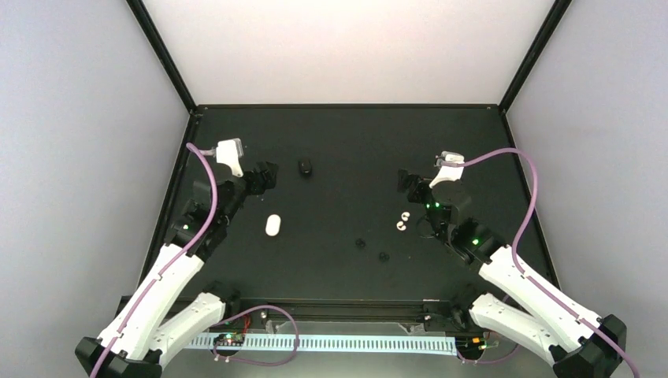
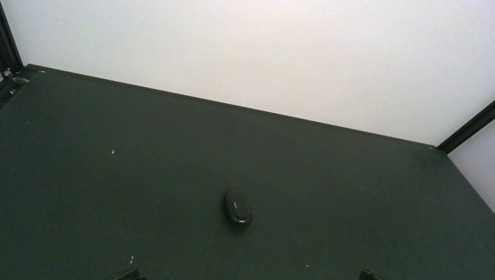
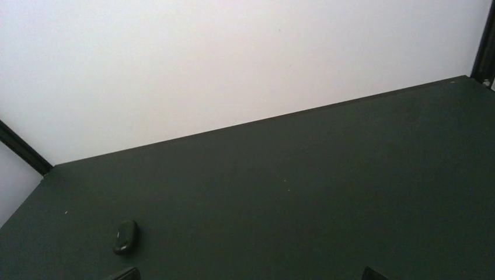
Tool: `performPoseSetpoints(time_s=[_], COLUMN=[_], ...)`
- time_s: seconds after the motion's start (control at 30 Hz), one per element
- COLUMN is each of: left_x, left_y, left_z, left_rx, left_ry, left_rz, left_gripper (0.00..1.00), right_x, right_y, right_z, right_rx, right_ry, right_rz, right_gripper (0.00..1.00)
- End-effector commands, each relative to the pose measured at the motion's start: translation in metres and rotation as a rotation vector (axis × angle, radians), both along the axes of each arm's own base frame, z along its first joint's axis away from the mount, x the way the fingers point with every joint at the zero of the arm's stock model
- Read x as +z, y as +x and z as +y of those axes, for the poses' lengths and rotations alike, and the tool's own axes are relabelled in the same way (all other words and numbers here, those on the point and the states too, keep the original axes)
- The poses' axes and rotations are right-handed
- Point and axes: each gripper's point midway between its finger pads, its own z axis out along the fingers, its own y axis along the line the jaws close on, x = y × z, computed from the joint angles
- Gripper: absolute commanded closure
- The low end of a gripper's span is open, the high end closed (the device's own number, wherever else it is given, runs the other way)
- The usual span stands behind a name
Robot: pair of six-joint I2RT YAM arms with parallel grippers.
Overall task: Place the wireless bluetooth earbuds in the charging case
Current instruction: Pick up the charging case at the center of the board.
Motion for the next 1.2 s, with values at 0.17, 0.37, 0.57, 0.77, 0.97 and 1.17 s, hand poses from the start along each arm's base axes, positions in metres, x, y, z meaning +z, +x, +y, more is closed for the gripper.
performPoseSetpoints(time_s=[0.17, 0.37, 0.57, 0.77, 0.97, 1.17], left_x=[0.012, 0.007, -0.011, -0.048, -0.142, -0.165], left_y=[-0.002, -0.002, 0.001, 0.002, -0.02, -0.031], left_z=[0.004, 0.01, 0.029, 0.015, -0.007, 0.006], left_rx=[0.011, 0.043, 0.162, 0.106, 0.022, 0.087], left_ry=[0.024, 0.046, 0.05, 0.04, -0.043, -0.035], left_rz=[-0.043, -0.038, 0.026, 0.212, 0.54, 0.586], left_gripper=[0.01, 0.01, 0.01, 0.01, 0.03, 0.03], right_x=[0.007, 0.002, -0.013, -0.049, -0.075, -0.091], right_y=[-0.005, -0.003, 0.003, 0.005, -0.001, -0.011], right_z=[0.019, 0.028, 0.062, 0.1, 0.118, 0.167], right_rx=[0.138, 0.173, 0.294, 0.418, 0.494, 0.627], right_ry=[-0.047, -0.063, -0.019, 0.057, 0.044, -0.02], right_rz=[-0.041, -0.01, 0.076, 0.226, 0.288, 0.362], right_gripper=[0.0, 0.0, 0.0, 0.02, 0.03, 0.05])
